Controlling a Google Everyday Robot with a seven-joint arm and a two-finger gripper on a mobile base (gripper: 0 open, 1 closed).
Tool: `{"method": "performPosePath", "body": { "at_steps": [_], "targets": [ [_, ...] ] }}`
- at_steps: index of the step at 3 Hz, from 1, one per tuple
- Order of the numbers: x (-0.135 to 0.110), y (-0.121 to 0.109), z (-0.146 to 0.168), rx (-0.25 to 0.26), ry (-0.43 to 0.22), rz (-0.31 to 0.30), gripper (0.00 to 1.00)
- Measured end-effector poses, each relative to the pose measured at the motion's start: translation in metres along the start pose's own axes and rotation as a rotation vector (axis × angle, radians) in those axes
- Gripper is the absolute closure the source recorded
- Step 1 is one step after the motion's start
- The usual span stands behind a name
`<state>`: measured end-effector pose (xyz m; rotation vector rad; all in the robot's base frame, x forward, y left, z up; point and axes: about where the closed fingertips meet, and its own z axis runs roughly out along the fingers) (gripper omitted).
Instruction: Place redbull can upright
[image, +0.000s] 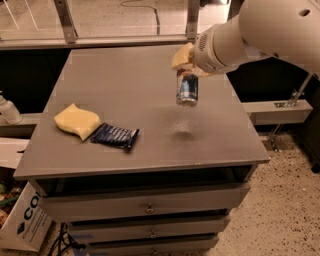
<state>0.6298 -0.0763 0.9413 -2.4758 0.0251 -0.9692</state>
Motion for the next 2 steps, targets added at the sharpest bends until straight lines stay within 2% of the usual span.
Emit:
{"method": "performPosePath", "body": {
  "at_steps": [1, 2],
  "targets": [
    [0.003, 0.002, 0.004, 0.038, 0.043, -0.005, 1.0],
    [0.012, 0.002, 0.015, 0.122, 0.13, -0.023, 1.0]
  ]
}}
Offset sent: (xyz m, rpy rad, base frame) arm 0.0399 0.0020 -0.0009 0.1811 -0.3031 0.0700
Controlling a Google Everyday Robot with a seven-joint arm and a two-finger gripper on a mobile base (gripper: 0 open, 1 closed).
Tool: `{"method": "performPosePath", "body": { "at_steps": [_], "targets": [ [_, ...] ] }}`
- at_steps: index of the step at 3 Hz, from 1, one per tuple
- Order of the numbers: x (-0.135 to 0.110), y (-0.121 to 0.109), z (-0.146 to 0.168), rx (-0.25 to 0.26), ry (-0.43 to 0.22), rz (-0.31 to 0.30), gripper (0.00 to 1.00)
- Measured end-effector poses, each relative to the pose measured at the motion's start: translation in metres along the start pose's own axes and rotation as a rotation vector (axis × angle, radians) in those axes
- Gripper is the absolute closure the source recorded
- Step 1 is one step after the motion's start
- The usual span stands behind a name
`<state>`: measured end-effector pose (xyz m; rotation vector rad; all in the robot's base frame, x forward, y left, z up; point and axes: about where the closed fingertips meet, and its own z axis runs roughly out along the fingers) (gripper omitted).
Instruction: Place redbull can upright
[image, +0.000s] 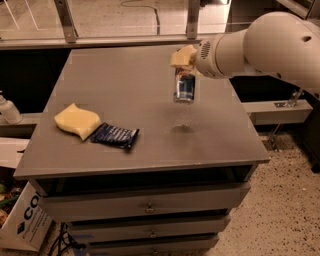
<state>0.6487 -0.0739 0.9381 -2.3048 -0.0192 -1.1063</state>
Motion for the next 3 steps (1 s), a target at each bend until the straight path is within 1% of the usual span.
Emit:
{"method": "performPosePath", "body": {
  "at_steps": [1, 2, 3],
  "targets": [
    [0.014, -0.002, 0.011, 0.095, 0.099, -0.037, 1.0],
    [0.027, -0.008, 0.017, 0.177, 0.181, -0.078, 1.0],
    [0.025, -0.016, 0.02, 0.19, 0.179, -0.107, 1.0]
  ]
}}
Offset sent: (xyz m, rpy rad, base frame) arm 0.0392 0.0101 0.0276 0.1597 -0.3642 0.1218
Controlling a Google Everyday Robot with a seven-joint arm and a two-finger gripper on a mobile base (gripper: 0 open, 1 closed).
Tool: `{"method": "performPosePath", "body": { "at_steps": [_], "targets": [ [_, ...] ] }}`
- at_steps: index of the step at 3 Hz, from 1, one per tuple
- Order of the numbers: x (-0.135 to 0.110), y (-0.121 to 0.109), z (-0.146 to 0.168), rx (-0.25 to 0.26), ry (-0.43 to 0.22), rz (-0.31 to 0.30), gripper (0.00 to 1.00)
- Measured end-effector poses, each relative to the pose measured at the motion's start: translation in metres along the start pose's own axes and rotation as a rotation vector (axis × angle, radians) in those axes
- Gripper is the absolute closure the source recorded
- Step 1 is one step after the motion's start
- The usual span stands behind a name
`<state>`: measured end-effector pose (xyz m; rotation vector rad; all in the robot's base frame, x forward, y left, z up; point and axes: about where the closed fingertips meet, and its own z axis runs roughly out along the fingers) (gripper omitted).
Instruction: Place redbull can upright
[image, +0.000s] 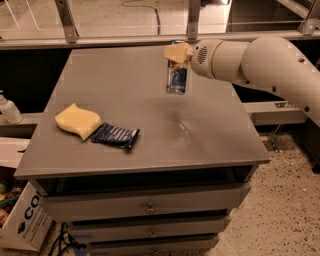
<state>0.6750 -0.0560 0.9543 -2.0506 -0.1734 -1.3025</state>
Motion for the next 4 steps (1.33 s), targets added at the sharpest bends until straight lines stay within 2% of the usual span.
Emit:
{"method": "performPosePath", "body": {
  "at_steps": [1, 2, 3, 4],
  "targets": [
    [0.0, 0.0, 0.0, -0.001, -0.001, 0.002, 1.0],
    [0.002, 0.0, 0.001, 0.037, 0.029, -0.043, 1.0],
    [0.01, 0.014, -0.001, 0.122, 0.112, -0.066, 1.0],
    [0.016, 0.004, 0.007, 0.239, 0.175, -0.162, 1.0]
  ]
}}
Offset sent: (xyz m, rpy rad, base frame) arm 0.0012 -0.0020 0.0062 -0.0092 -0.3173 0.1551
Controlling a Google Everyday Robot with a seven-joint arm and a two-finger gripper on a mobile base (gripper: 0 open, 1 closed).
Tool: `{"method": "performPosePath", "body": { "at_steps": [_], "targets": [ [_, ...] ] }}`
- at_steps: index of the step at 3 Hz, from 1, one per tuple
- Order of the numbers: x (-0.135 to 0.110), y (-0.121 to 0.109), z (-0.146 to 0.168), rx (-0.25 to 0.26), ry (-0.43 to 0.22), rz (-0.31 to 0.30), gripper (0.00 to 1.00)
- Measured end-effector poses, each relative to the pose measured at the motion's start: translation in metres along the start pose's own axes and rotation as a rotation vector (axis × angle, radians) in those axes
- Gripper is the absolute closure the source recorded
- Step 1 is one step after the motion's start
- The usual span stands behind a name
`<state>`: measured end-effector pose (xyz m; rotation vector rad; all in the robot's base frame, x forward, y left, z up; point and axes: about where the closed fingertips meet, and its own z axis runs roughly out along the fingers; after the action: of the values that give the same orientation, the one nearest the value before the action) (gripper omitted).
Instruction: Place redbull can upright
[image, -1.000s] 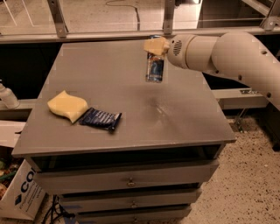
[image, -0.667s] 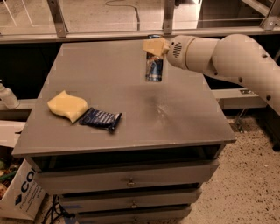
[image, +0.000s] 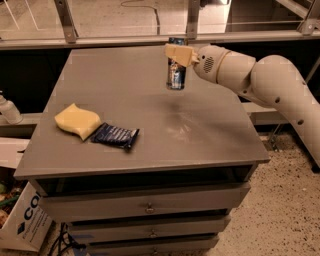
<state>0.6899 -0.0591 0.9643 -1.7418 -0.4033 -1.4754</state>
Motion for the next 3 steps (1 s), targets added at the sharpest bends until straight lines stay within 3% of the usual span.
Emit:
{"method": "performPosePath", "body": {
  "at_steps": [1, 2, 3],
  "targets": [
    [0.0093, -0.0099, 0.0029, 0.065, 0.016, -0.157, 1.0],
    [0.0171, -0.0192, 0.0023, 0.095, 0.007, -0.355, 1.0],
    [0.0103, -0.0177, 0.0, 0.098, -0.018, -0.459, 1.0]
  ]
}}
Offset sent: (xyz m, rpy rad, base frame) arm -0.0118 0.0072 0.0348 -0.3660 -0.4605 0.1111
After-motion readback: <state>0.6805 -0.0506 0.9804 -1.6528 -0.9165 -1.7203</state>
